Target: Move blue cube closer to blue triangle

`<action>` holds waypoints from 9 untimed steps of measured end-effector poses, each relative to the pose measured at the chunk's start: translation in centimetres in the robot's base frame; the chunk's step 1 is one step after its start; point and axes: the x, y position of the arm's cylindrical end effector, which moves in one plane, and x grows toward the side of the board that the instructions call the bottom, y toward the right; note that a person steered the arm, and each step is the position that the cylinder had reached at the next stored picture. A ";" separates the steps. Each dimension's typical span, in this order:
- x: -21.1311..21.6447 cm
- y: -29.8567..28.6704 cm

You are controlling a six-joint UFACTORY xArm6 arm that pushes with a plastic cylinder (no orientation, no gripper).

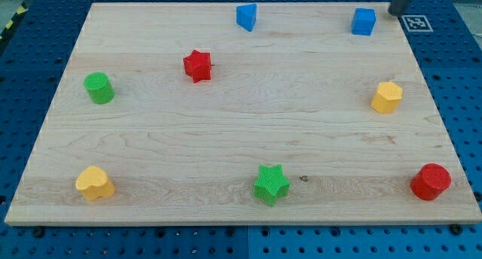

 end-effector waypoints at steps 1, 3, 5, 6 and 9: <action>0.2 -2.5; 5.2 -4.0; 7.1 -4.9; 9.8 -4.7; 13.1 -5.7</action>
